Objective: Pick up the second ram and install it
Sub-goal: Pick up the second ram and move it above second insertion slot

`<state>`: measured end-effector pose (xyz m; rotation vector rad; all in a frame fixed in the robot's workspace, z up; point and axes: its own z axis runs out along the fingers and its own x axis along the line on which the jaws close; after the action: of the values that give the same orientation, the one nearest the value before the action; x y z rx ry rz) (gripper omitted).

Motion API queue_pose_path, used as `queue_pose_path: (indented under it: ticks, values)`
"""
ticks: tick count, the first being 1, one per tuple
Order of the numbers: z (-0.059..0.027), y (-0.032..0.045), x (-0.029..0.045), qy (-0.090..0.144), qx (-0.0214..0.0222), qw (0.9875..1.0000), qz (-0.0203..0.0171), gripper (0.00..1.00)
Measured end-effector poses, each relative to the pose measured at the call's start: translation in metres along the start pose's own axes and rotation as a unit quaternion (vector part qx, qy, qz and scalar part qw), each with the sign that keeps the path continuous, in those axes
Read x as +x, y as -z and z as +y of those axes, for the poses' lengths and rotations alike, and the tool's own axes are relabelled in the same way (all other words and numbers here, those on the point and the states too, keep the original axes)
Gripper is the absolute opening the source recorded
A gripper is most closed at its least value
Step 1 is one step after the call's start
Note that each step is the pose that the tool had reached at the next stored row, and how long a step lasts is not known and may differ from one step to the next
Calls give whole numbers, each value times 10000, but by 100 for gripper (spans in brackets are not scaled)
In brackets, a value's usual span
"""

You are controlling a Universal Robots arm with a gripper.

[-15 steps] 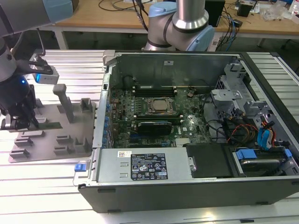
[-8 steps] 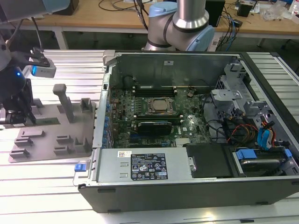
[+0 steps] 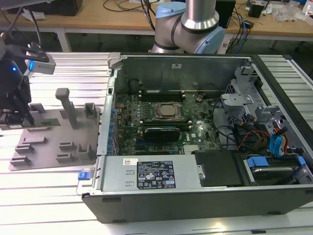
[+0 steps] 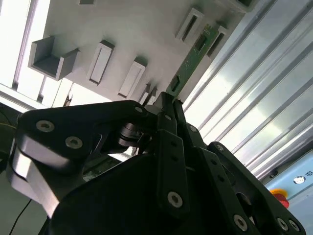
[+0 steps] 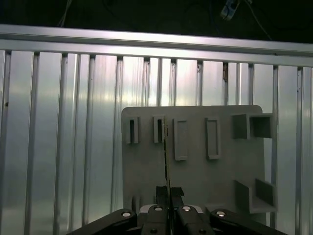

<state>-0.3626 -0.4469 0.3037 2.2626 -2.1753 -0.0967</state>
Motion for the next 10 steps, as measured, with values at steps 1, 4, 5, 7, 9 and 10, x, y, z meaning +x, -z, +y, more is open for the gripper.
queue_pose_path:
  ticks: [1, 4, 5, 7, 9, 10]
  values:
    - [1, 22, -1, 0, 0, 10000, 0, 11]
    - [4, 97, -4, 0, 0, 10000, 0, 11]
    - [5, 113, -5, 0, 0, 10000, 0, 11]
    - [7, 168, -8, 0, 0, 10000, 0, 11]
    - [9, 222, -10, 0, 0, 10000, 0, 11]
    - [10, 234, -11, 0, 0, 10000, 0, 11]
